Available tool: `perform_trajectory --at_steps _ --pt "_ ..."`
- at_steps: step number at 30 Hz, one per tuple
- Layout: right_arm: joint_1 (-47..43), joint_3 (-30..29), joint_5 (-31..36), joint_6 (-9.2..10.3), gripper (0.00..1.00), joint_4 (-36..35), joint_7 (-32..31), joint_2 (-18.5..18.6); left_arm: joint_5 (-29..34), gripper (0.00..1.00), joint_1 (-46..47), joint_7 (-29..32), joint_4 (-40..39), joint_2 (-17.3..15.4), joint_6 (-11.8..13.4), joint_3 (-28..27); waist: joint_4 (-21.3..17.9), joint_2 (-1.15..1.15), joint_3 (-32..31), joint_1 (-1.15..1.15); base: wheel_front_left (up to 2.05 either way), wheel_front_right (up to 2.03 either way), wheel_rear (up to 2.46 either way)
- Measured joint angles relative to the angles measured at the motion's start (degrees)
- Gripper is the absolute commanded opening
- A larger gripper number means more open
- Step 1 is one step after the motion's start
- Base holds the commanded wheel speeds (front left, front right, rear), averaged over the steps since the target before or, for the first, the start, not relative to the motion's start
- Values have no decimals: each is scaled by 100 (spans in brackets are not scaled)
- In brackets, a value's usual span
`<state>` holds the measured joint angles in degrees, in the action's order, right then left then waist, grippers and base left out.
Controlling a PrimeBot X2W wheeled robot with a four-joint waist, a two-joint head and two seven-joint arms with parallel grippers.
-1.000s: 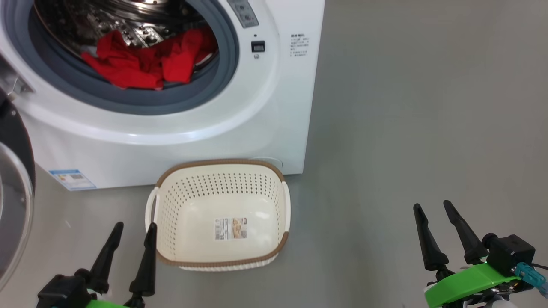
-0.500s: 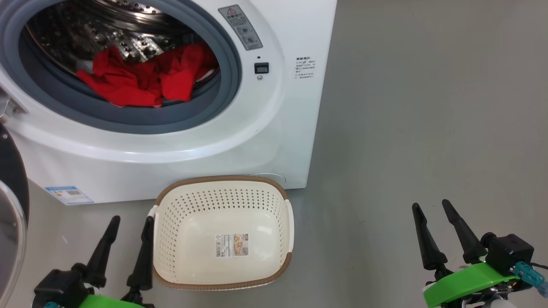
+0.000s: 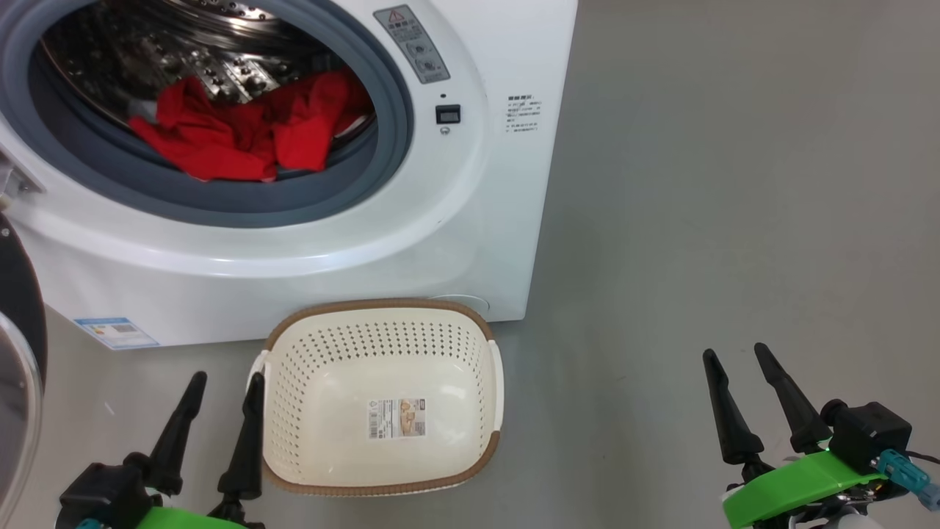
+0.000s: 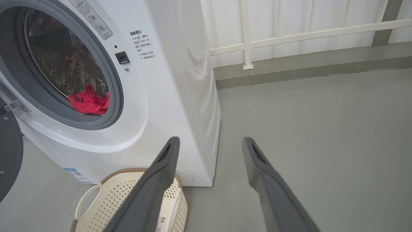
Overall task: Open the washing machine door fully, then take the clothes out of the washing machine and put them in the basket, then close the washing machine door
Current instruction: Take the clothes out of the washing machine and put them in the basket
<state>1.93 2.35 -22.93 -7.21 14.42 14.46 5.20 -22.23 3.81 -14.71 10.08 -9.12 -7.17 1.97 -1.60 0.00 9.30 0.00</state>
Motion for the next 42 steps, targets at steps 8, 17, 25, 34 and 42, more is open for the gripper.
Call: perform_trajectory --at_steps 8,17,25,34,42 --pt "156 29 0 0 100 -20 0 -62 158 100 489 0 352 -38 0 18 -55 0 230 0 0 0 0" --pt "454 122 25 0 100 -77 0 -158 409 100 2188 0 1403 -288 -1 380 -169 0 724 0 0 0 0" --pt "716 216 25 0 100 -127 1 -221 223 100 3916 1 2881 -636 -1 987 -384 0 1257 0 0 0 0" --pt "1077 414 -103 0 100 -194 2 -229 -201 100 5459 104 4185 -1032 -1 1562 -661 0 1857 0 0 0 0" --pt "1259 545 -214 0 100 -233 16 -230 -637 100 6401 428 4786 -1229 -1 2124 -880 0 2278 0 0 0 0"
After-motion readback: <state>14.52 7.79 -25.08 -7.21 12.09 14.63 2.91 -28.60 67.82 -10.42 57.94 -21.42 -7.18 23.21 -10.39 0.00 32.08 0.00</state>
